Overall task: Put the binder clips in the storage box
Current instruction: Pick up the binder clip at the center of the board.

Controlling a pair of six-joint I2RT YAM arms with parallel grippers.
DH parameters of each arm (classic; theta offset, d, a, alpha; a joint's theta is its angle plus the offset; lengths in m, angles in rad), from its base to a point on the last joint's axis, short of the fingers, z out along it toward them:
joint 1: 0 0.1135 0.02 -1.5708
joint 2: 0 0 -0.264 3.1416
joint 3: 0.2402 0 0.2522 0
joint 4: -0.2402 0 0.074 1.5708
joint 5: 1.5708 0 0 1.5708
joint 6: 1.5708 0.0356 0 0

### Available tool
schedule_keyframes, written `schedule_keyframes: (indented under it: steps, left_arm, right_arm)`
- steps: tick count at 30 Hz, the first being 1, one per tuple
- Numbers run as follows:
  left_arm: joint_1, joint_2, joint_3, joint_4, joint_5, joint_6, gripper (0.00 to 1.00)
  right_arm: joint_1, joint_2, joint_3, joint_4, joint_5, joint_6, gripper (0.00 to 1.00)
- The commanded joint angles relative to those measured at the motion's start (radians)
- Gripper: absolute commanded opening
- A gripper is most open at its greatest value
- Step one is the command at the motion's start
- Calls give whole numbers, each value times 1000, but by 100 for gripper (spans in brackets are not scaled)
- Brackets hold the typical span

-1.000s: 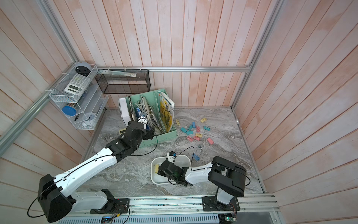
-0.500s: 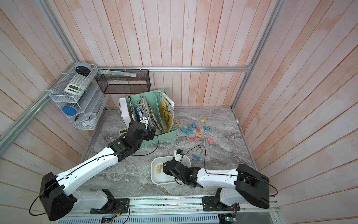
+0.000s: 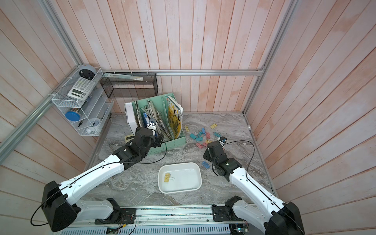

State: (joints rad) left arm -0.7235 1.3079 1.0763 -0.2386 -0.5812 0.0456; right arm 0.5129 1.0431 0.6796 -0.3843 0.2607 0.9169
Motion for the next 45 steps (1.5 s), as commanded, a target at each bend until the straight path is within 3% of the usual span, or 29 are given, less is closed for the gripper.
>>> schedule_keyframes:
  steps: [1,5,11,19,24,28,32,40,45]
  left_arm:
    - [-11,25,-16,20,1,11,100]
    - [-23,46,-9,13,3,12,100]
    - [-27,34,-8,13,1,18,100]
    - [-28,36,-6,10,0,20,100]
    - [-28,34,-8,13,-3,23,100]
    - [-27,36,-9,15,-3,25,100]
    - [-30,38,-9,14,-5,26,100]
    - [-30,42,-10,14,-3,24,100]
    - [-29,44,-6,12,1,20,100]
  right_arm:
    - [-10,26,-53,-73,-97,212,50]
    - [-11,2,-151,39,-156,422,53]
    - [-11,-12,-213,165,-169,486,67]
    - [-23,79,-228,273,-228,561,66]
    - [-49,132,-227,297,-254,574,54]
    - [-58,160,-245,317,-247,574,34]
    - [-73,177,-265,330,-265,573,26]
    - [-91,55,-259,225,-195,507,0]
    - [-93,-127,-200,165,-189,230,0]
